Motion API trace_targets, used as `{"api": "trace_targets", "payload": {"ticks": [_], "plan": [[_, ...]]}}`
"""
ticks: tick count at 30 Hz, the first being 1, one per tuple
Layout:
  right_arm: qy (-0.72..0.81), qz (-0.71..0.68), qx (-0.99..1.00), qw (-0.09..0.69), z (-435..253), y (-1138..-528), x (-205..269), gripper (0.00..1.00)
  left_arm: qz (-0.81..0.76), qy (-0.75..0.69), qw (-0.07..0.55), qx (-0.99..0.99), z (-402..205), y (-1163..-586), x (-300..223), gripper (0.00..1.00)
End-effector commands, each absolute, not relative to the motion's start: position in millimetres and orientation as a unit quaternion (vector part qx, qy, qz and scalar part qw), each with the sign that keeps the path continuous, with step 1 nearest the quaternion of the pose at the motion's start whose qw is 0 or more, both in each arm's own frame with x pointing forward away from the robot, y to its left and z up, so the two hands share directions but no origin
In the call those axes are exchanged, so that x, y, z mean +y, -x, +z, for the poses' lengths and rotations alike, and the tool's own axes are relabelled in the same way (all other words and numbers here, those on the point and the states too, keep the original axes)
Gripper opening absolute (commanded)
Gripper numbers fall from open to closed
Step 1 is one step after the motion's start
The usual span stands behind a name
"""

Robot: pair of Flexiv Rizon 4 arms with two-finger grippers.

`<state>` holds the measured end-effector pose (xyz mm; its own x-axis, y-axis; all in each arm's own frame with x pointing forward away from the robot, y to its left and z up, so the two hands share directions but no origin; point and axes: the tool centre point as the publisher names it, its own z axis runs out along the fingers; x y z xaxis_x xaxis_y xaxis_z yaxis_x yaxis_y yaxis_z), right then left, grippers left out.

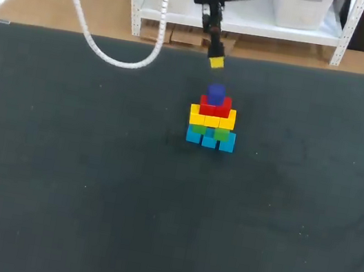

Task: Place the blue cubes, place green cubes on the blue cubes, place the yellow cubes on the green cubes, then place the red cubes on the yellow cubes, and place purple cube on the red cubes.

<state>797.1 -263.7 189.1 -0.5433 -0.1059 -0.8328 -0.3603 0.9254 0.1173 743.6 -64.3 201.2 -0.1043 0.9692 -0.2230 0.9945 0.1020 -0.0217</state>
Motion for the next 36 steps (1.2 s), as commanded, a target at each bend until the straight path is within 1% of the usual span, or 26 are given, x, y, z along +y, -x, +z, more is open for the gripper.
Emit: {"api": "trace_targets", "payload": {"ticks": [1, 7, 20, 28, 36], "plan": [[0.135, 0.139, 0.867, 0.459, 189, -797, -264, 1.00, -0.094, -0.634, 0.211, 0.738, 212, -710, -25, 1.00], [0.135, 0.139, 0.867, 0.459, 189, -797, -264, 1.00, -0.100, -0.591, 0.283, 0.749, 231, -700, 6, 1.00], [0.135, 0.139, 0.867, 0.459, 189, -797, -264, 1.00, -0.111, -0.474, 0.407, 0.772, 247, -666, 73, 1.00], [0.135, 0.139, 0.867, 0.459, 189, -797, -264, 1.00, -0.103, -0.433, 0.452, 0.773, 247, -646, 99, 1.00], [0.135, 0.139, 0.867, 0.459, 189, -797, -264, 1.00, -0.103, -0.412, 0.470, 0.774, 236, -632, 120, 1.00]]}}
